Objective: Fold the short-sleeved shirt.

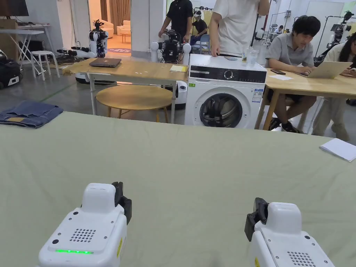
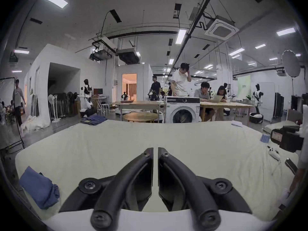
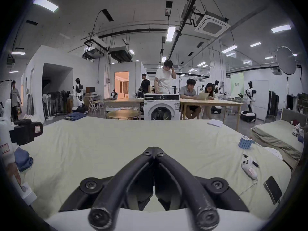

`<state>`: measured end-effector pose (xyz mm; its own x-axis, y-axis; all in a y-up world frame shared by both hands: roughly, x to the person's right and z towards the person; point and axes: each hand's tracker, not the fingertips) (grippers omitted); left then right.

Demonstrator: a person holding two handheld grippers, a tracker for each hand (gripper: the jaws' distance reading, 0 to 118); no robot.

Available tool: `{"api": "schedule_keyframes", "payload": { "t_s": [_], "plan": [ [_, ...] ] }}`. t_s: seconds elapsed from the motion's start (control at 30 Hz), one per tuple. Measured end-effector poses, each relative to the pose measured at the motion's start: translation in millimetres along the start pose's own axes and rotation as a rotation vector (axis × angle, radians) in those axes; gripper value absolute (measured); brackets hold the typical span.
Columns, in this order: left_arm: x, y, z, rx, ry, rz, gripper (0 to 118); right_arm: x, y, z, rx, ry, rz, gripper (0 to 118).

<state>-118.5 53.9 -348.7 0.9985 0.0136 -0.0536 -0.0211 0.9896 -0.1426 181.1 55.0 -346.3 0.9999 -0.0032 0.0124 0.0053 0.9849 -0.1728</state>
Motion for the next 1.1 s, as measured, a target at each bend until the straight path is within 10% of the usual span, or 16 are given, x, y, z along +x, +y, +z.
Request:
{"api": "schedule_keyframes", "payload": {
  "t_s": [0.13,0.33,0.5,1.1],
  "plan": [
    [1,1,-3,-0.024,-0.005,-0.016,1,-2,-2,-1,-0.004,-0.008,0.007,1],
    [-11,-3,-10,-0.091,0.024,0.07,73,0,-4,-6,-0.021,-0.005,-0.003,62],
    [-22,-7,-9,-0.088,0.021,0.109,78,0,-5,-8,-0.006,-0.05,-0.013,96],
    [-33,4,-8,-0.074,-0.025,0.046,79,2,1,-12,-0.008,0.019,-0.054,96]
  ]
}}
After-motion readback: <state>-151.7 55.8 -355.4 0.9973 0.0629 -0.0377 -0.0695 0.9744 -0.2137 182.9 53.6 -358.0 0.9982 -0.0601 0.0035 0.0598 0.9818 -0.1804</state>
